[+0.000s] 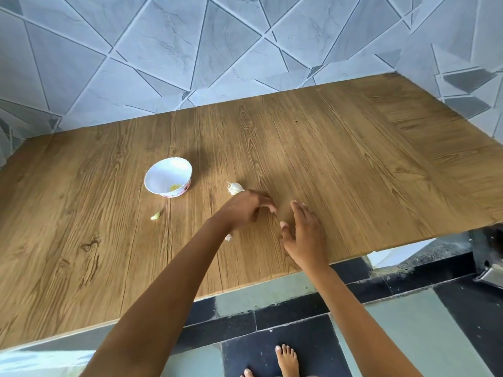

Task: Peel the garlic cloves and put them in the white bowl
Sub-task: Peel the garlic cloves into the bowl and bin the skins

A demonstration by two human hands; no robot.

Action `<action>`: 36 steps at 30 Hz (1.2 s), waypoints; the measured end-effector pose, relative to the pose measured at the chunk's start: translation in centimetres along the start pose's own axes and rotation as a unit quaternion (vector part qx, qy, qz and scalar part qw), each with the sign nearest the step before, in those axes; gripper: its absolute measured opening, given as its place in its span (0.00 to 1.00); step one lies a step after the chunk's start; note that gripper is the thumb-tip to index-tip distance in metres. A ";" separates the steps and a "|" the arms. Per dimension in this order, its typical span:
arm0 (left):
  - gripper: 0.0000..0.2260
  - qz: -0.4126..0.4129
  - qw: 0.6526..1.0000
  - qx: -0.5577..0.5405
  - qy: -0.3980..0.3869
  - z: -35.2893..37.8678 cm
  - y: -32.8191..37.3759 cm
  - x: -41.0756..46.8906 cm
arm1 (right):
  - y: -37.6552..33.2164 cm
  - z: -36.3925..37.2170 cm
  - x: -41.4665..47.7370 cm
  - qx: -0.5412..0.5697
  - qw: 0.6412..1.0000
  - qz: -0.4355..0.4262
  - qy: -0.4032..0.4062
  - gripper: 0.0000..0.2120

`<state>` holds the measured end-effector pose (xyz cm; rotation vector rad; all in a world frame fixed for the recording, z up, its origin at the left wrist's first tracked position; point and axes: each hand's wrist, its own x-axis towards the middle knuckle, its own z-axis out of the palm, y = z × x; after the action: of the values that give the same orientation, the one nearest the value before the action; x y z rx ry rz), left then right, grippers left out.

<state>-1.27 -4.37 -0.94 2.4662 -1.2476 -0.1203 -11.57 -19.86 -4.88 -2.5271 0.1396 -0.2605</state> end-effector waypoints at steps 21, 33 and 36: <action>0.08 -0.072 0.996 0.018 0.041 -0.8 0.6 -11.0 | -3.7 1.9 -0.3 0.116 0.992 -0.057 0.012 0.23; 0.06 -0.197 0.948 -0.218 0.125 -3.7 3.1 -5.4 | -6.4 -0.4 1.0 0.751 0.533 0.374 -0.110 0.16; 0.09 -0.130 0.975 -0.162 0.078 -2.9 5.9 -4.0 | -6.8 -0.6 1.5 0.775 0.477 0.405 -0.092 0.19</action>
<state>-7.48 -3.50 3.50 2.2884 -0.7666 -0.1790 -9.92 -14.85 -0.30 -0.4366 0.6311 0.2444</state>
